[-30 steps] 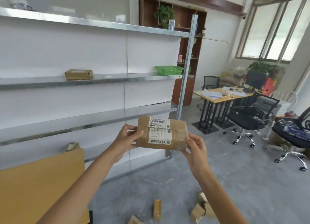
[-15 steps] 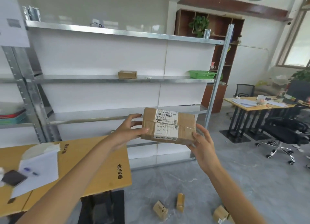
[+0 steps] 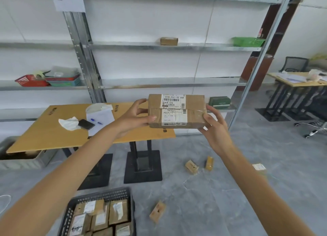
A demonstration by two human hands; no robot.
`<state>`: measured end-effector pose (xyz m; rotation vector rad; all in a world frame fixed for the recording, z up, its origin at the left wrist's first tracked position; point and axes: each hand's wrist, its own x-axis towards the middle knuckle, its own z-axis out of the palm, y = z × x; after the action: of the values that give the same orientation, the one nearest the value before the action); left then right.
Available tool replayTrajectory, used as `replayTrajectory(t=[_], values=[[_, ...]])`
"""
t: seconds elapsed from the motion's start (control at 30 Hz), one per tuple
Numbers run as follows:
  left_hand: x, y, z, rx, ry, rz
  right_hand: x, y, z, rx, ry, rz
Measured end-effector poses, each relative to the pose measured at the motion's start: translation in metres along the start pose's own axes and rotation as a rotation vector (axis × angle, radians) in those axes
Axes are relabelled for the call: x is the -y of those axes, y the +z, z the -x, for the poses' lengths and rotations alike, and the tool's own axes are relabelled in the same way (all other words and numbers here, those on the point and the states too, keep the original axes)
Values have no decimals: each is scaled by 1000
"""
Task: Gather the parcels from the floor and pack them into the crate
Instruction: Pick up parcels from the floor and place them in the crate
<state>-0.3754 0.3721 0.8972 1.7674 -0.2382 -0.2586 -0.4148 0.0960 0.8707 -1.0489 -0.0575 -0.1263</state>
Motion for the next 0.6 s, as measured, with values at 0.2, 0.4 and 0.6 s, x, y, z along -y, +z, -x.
replayTrajectory(t=[0.2, 0.4, 0.6], values=[[4, -5, 64, -26, -1, -8, 2, 20, 47, 55, 19, 26], [12, -3, 123, -54, -46, -2, -4, 30, 85, 96, 92, 45], [30, -29, 177, -75, -92, -31, -34, 53, 121, 132, 170, 80]])
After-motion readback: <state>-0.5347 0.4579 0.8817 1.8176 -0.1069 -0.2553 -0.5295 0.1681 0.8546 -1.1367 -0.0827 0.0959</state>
